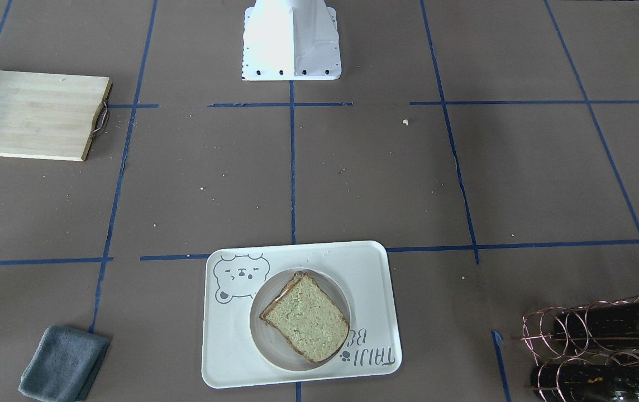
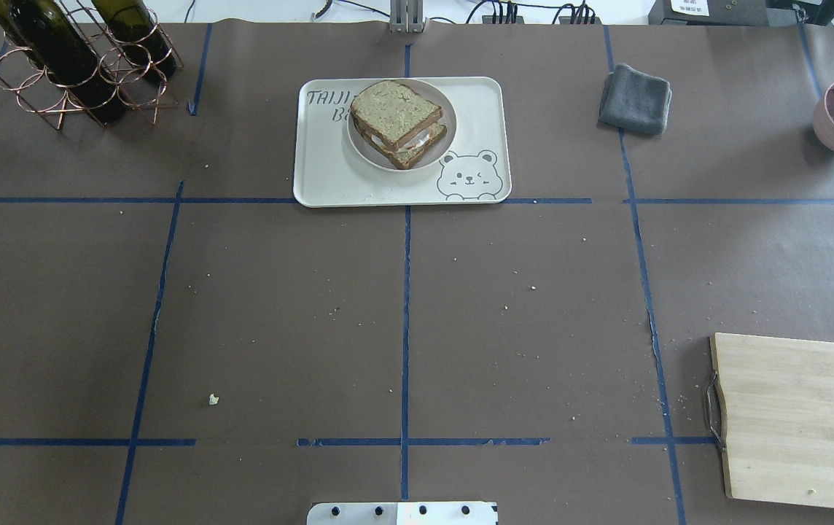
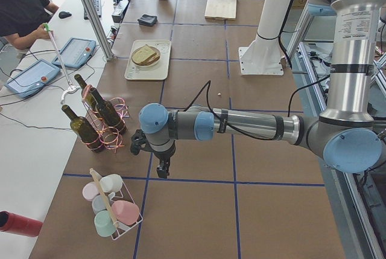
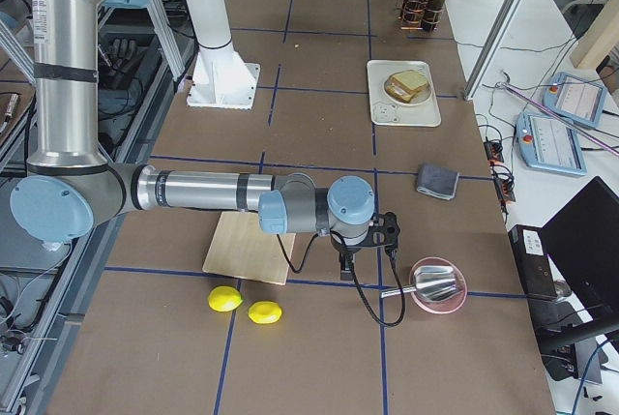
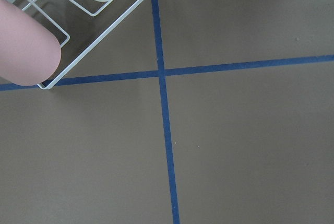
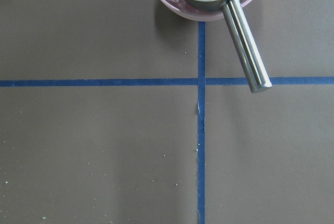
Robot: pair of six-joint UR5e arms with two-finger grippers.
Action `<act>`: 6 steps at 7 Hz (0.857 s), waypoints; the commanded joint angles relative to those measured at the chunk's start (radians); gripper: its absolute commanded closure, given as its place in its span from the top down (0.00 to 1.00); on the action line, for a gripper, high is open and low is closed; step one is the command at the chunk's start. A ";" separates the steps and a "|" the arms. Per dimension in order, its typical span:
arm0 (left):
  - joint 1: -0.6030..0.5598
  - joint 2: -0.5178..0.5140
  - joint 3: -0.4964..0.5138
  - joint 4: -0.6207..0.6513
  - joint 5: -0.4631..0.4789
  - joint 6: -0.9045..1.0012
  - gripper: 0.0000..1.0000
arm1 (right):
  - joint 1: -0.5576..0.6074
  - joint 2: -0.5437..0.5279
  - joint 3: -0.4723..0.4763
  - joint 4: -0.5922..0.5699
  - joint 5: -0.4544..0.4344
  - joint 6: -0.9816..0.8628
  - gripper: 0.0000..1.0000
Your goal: Make sandwich and place on tray
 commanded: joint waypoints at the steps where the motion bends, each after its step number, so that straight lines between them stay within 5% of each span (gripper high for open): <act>1: -0.003 0.010 0.005 -0.007 -0.003 0.012 1.00 | 0.000 -0.003 0.000 0.000 0.000 0.000 1.00; 6: -0.016 0.010 0.001 -0.010 -0.003 0.012 1.00 | 0.000 -0.004 0.001 0.000 0.000 0.000 1.00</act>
